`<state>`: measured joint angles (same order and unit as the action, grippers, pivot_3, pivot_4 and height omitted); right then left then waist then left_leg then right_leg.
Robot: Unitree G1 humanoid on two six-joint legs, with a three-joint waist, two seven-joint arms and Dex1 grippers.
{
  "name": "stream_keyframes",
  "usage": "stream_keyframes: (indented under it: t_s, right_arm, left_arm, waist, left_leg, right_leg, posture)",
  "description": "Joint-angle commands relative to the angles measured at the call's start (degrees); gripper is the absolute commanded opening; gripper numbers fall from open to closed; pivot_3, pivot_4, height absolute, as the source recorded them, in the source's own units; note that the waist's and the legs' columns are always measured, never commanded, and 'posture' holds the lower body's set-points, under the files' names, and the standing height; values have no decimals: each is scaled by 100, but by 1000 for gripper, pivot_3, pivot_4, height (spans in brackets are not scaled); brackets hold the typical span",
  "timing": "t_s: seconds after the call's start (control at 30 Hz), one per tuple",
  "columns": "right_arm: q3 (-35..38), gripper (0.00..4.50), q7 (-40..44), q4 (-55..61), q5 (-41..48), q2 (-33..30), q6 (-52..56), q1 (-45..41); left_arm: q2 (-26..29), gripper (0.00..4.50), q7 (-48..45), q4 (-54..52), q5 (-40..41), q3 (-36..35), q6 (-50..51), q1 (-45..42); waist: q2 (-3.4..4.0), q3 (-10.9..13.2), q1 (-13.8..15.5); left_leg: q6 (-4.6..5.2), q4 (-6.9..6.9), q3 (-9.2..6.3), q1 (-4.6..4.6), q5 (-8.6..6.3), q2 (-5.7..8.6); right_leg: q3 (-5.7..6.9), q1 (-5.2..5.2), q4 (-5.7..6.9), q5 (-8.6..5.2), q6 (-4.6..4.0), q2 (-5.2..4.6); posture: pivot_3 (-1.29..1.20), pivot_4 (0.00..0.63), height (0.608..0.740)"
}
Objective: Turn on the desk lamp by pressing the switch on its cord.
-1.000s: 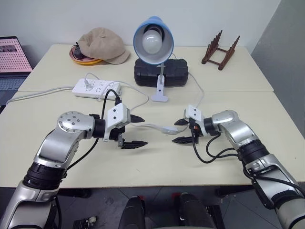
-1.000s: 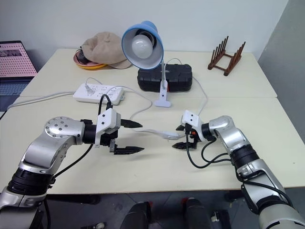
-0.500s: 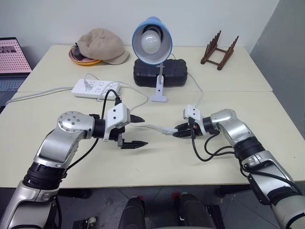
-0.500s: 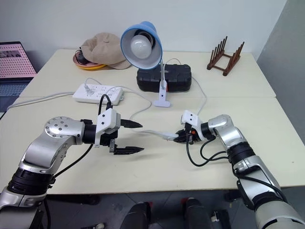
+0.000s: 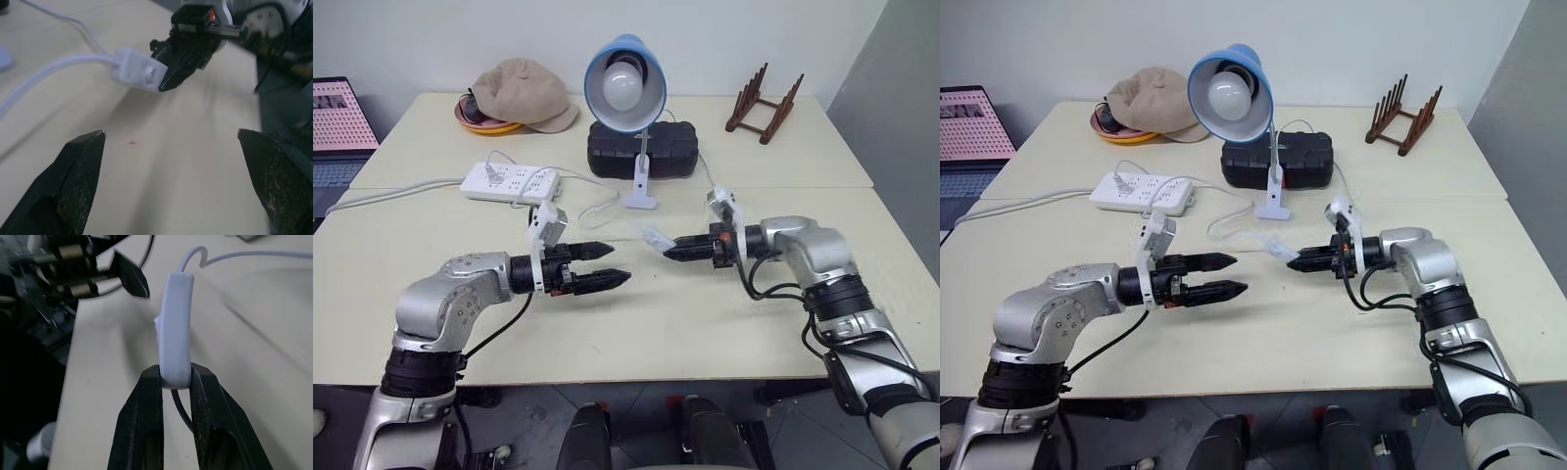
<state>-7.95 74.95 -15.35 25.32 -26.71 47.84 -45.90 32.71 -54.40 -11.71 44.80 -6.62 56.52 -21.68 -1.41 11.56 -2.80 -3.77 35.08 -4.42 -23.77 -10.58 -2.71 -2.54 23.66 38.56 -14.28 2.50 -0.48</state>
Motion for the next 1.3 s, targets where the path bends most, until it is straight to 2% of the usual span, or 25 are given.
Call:
stream_keyframes:
  t_s: [0.03,0.3,0.77,1.13,1.3]
  right_arm:
    - [221,375,123,781,679,-225,849,65]
    - [57,375,-97,1382,979,-323,1250,309]
    - [73,375,-99,1604,1249,-585,1415,369]
    - [12,375,-67,1803,1518,-707,1560,393]
    - [-41,375,-59,1791,1548,-724,1535,369]
  left_arm:
    - [-487,4500,701,-212,851,-367,662,-54]
    - [-1060,4500,1177,76,1482,-405,974,-593]
    - [-630,4500,695,136,1550,-40,1036,-617]
    - [-606,4500,600,260,1484,46,865,-666]
    - [-647,3533,594,247,1537,12,832,-669]
  waist:
    - [-1,0,20]
    - [-2,-1,-15]
    - [-2,-1,-41]
    - [-2,-1,-41]
    - [-2,0,-41]
  left_leg:
    - [0,2,-2,1,0,0]
    - [1,22,-6,37,2,2]
    - [1,10,-4,35,1,2]
    - [1,8,-4,33,1,1]
    - [1,5,-4,31,1,1]
  right_leg:
    - [2,0,2,0,0,0]
    - [-4,-20,31,-4,-11,8]
    - [-4,-17,25,-13,-19,9]
    - [-4,-15,19,-14,-20,9]
    - [-3,-15,13,-15,-21,9]
  posture:
    - [0,150,740]
    - [0,150,740]
    - [0,150,740]
    - [0,150,740]
    - [0,150,740]
